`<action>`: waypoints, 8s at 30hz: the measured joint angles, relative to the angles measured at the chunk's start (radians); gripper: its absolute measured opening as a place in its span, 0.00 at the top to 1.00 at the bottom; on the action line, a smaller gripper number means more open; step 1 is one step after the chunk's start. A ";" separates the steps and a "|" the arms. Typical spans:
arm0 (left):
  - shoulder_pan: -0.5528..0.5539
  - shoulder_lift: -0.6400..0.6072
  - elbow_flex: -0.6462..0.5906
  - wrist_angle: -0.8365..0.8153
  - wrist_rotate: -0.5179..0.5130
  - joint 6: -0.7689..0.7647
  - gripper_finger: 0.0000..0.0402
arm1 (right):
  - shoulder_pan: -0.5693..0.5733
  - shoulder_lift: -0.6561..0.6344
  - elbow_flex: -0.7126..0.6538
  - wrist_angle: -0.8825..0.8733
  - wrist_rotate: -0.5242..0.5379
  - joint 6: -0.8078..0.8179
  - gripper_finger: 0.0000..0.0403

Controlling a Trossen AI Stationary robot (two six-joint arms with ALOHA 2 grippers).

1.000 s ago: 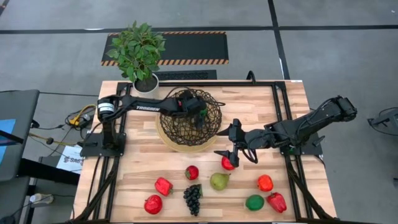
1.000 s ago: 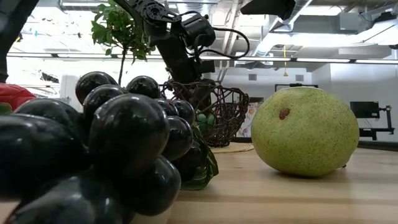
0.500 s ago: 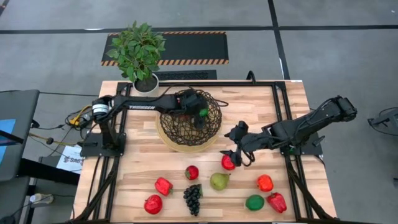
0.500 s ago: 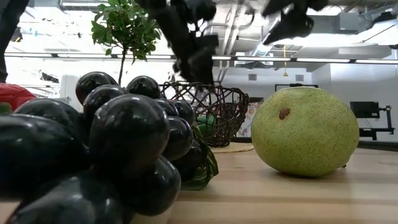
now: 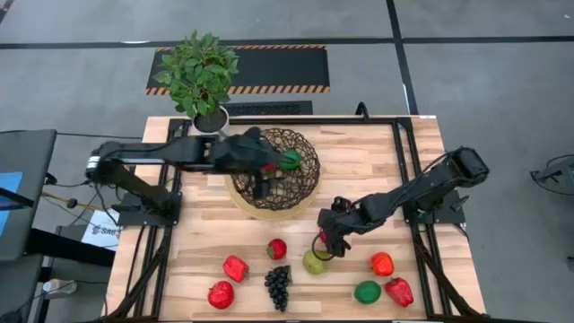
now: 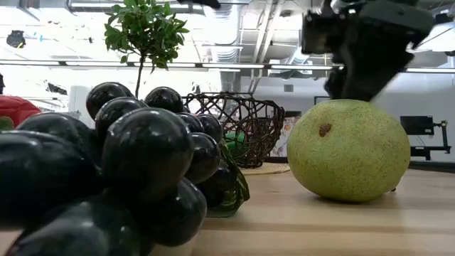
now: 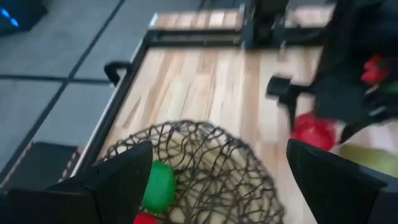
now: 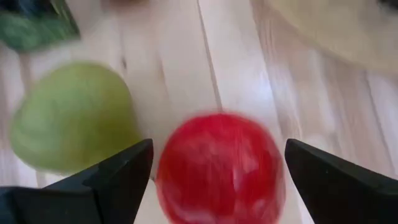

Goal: Build produce basket
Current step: Put the top red apple into the basket

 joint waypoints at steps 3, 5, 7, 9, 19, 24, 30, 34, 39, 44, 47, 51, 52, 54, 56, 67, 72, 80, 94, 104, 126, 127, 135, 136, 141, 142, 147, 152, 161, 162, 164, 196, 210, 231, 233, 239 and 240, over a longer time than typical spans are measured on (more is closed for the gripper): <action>-0.045 -0.058 0.000 0.000 -0.047 -0.013 0.11 | 0.000 0.024 0.002 -0.009 -0.035 0.014 0.05; -0.071 -0.082 0.000 -0.002 -0.076 -0.014 0.11 | 0.000 0.035 0.004 -0.017 -0.058 0.015 0.05; -0.093 -0.097 -0.001 -0.016 -0.093 -0.017 0.11 | 0.000 0.038 0.004 -0.023 -0.065 0.017 0.05; -0.107 -0.102 0.000 -0.012 -0.113 -0.020 0.11 | 0.000 0.051 0.007 -0.023 -0.068 0.016 0.05; -0.141 -0.094 -0.001 -0.055 -0.143 -0.036 0.11 | -0.009 0.042 0.003 -0.041 -0.075 0.052 0.15; -0.158 -0.094 -0.001 -0.015 -0.143 -0.053 0.11 | -0.009 0.019 -0.001 -0.038 -0.075 0.059 0.23; -0.184 -0.094 -0.001 0.002 -0.152 -0.033 0.11 | -0.008 -0.040 -0.002 -0.017 -0.014 0.059 0.23; -0.194 -0.094 -0.001 0.007 -0.174 -0.033 0.11 | -0.008 -0.106 -0.001 0.002 0.046 0.056 0.23; -0.206 -0.094 -0.001 0.026 -0.195 -0.033 0.11 | -0.007 -0.203 0.000 0.014 0.144 0.035 0.23; -0.236 -0.094 -0.001 0.161 -0.186 0.006 0.11 | 0.011 -0.320 0.000 0.128 0.247 -0.057 0.23; -0.258 -0.098 -0.004 0.291 -0.123 0.043 0.11 | 0.037 -0.389 0.002 0.235 0.291 -0.151 0.23; -0.272 -0.121 -0.083 0.502 -0.063 0.108 0.11 | 0.075 -0.459 0.002 0.346 0.309 -0.268 0.23; -0.271 -0.130 -0.118 0.562 -0.051 0.118 0.11 | 0.085 -0.470 0.002 0.376 0.311 -0.293 0.23; -0.267 -0.156 -0.206 0.660 -0.042 0.131 0.11 | 0.102 -0.484 0.002 0.404 0.322 -0.337 0.23; -0.254 -0.184 -0.303 0.788 -0.003 0.132 0.11 | 0.113 -0.487 0.002 0.434 0.329 -0.376 0.23; -0.172 -0.258 -0.770 1.435 0.174 -0.018 0.11 | 0.081 -0.443 0.003 0.681 0.327 -0.574 0.23; -0.164 -0.256 -0.818 1.505 0.204 -0.035 0.11 | 0.043 -0.417 0.002 0.753 0.323 -0.601 0.23; -0.164 -0.256 -0.818 1.488 0.188 -0.034 0.11 | -0.016 -0.330 0.002 0.871 0.241 -0.619 0.23; -0.164 -0.241 -0.818 1.438 0.135 -0.057 0.11 | -0.063 -0.302 0.002 1.018 0.108 -0.658 0.23; -0.163 -0.153 -0.818 1.539 0.149 -0.056 0.11 | -0.068 -0.301 0.002 1.003 0.100 -0.660 0.23; -0.134 -0.062 -0.722 1.541 0.256 -0.057 0.11 | -0.069 -0.277 0.002 0.985 0.101 -0.641 0.23; -0.135 -0.062 -0.720 1.538 0.256 -0.057 0.11 | -0.068 -0.275 0.002 0.987 0.100 -0.641 0.23; -0.134 -0.044 -0.716 1.540 0.286 -0.072 0.11 | -0.068 -0.275 0.002 0.980 0.099 -0.638 0.23; -0.134 -0.045 -0.716 1.541 0.284 -0.072 0.11 | -0.068 -0.275 0.002 0.981 0.098 -0.638 0.23; -0.132 -0.044 -0.716 1.561 0.312 -0.076 0.11 | -0.068 -0.274 0.002 0.988 0.099 -0.638 0.23; -0.131 -0.044 -0.715 1.559 0.319 -0.077 0.11 | -0.068 -0.274 0.002 0.987 0.100 -0.638 0.23; -0.134 -0.046 -0.697 1.502 0.306 -0.077 0.13 | -0.068 -0.275 0.002 0.982 0.099 -0.638 0.23; -0.134 -0.045 -0.692 1.503 0.307 -0.077 0.16 | -0.068 -0.275 0.002 0.986 0.099 -0.638 0.23; -0.134 -0.045 -0.692 1.493 0.306 -0.085 0.17 | -0.068 -0.275 0.002 0.982 0.099 -0.630 0.23; -0.134 -0.045 -0.692 1.492 0.306 -0.085 0.17 | -0.068 -0.275 0.002 0.982 0.099 -0.630 0.23; -0.134 -0.045 -0.692 1.492 0.306 -0.086 0.17 | -0.068 -0.274 0.002 0.980 0.099 -0.629 0.23; -0.133 -0.041 -0.691 1.443 0.281 -0.116 0.17 | -0.053 -0.344 0.002 0.822 0.154 -0.653 0.06; -0.135 -0.126 -0.691 1.633 0.412 -0.551 0.17 | -0.001 -0.502 0.002 0.593 0.284 -0.609 0.06; -0.201 -0.233 -0.691 1.845 1.110 -0.677 0.17 | 0.012 -0.481 0.001 0.513 0.301 -0.554 0.06; -0.200 -0.238 -0.691 1.749 1.131 -0.647 0.17 | 0.012 -0.483 0.002 0.507 0.302 -0.540 0.06; -0.168 -0.274 -0.691 1.149 0.928 -0.267 0.17 | 0.012 -0.483 0.002 0.496 0.301 -0.523 0.06; -0.163 -0.279 -0.691 1.042 0.822 -0.188 0.17 | 0.012 -0.483 0.002 0.492 0.301 -0.514 0.06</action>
